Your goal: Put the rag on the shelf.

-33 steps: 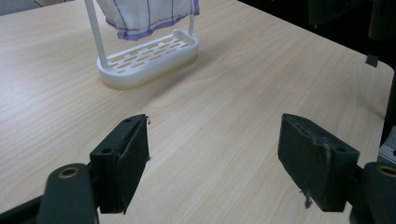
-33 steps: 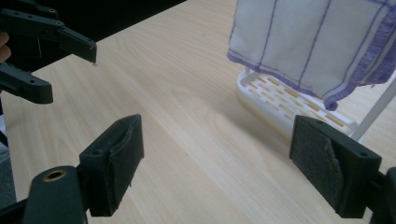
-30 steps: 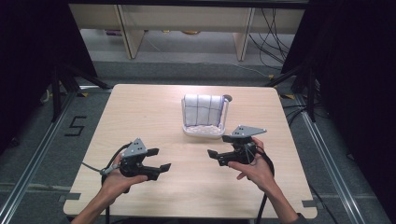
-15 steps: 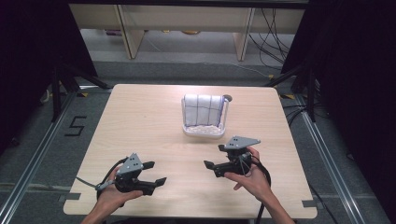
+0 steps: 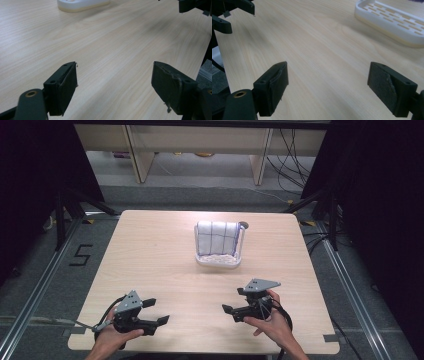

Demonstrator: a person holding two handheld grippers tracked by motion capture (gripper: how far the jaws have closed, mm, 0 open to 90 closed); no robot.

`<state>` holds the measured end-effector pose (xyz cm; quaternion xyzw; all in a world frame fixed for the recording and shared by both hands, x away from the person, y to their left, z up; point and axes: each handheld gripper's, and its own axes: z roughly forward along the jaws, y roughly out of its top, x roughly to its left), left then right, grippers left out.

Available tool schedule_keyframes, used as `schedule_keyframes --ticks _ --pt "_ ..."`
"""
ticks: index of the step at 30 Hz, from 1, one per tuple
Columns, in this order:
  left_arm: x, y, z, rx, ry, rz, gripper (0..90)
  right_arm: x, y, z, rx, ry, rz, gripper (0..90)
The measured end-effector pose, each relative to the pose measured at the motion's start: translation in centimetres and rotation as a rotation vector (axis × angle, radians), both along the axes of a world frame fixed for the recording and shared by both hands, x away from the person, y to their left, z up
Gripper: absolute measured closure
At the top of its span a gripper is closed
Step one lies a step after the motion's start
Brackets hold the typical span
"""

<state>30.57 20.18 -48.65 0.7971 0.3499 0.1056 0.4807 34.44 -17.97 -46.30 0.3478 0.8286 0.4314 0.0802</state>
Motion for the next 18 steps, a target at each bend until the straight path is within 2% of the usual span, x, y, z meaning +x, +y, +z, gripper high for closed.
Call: schedule_keyframes --ticks 2,3,4,5,6,7,8,18 --pt "-0.1 0.0 -0.1 0.002 0.004 0.002 20.2 -0.1 -0.1 -0.2 -0.003 -0.003 0.001 17.8" --pt "-0.3 0.0 -0.2 0.013 0.006 0.001 20.2 -0.3 -0.1 -0.2 0.004 0.018 -0.005 17.8" --pt "-0.4 0.0 -0.3 0.021 0.003 0.001 20.2 -0.3 -0.3 -0.4 0.001 0.002 0.005 17.8" --pt "-0.5 0.0 -0.4 0.02 -0.001 -0.009 20.2 -0.7 -0.3 -0.5 0.001 0.026 -0.009 17.8" --pt "-0.7 -0.1 -0.5 0.012 0.002 0.002 20.2 -0.7 -0.5 -0.6 -0.014 0.002 -0.003 17.7" --pt "-0.8 0.0 -0.5 0.027 0.003 -0.005 20.2 -1.0 -0.6 -0.7 -0.011 0.019 -0.011 17.7" --pt "-1.0 -0.1 -0.5 0.022 0.001 -0.001 20.2 -1.2 -0.6 -0.8 -0.003 0.022 -0.011 17.7" --pt "-1.8 0.1 -0.8 0.029 -0.006 -0.002 20.3 -3.1 -1.7 -1.7 -0.054 -0.008 -0.001 17.7"
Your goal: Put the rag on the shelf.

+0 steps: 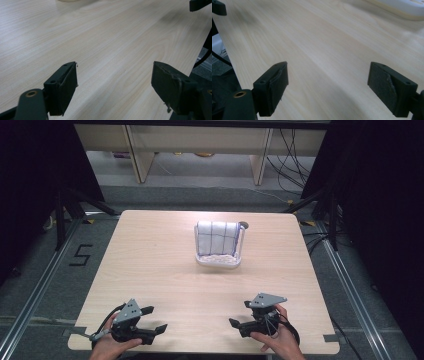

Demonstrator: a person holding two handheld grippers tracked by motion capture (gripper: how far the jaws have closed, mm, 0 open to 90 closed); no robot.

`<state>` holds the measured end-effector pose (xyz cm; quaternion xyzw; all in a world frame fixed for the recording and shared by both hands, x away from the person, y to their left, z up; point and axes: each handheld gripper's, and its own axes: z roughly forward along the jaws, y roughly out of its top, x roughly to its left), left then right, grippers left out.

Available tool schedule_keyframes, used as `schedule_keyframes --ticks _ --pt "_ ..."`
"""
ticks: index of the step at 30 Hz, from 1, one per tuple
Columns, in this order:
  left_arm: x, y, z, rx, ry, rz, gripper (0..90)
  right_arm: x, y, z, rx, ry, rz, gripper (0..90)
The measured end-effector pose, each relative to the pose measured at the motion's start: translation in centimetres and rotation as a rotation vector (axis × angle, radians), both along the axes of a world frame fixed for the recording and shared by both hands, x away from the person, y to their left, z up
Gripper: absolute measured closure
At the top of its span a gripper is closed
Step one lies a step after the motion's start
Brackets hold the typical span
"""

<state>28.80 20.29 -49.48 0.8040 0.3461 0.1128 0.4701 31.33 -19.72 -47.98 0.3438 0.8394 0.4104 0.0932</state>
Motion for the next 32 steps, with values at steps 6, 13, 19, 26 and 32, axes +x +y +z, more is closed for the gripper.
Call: schedule_keyframes --ticks 6,13,19,26,32 --pt "-0.3 0.0 -0.4 0.007 -0.001 0.006 20.3 -1.0 -1.0 -0.9 -0.032 0.039 -0.018 17.5" --pt "-0.3 -0.2 -0.5 0.011 0.003 -0.003 20.2 -2.0 -1.2 -0.9 -0.056 0.027 -0.016 17.4" --pt "-0.2 -0.1 -0.5 0.019 0.0 -0.003 20.1 -2.0 -1.2 -1.0 -0.063 0.023 -0.004 17.3" --pt "-0.1 -0.1 -0.7 0.009 -0.007 0.0 20.1 -2.1 -1.1 -1.1 -0.066 0.038 -0.003 17.3" --pt "0.1 0.1 -0.7 0.02 0.001 0.014 19.8 -2.1 -1.2 -1.1 -0.075 0.036 0.007 17.4"
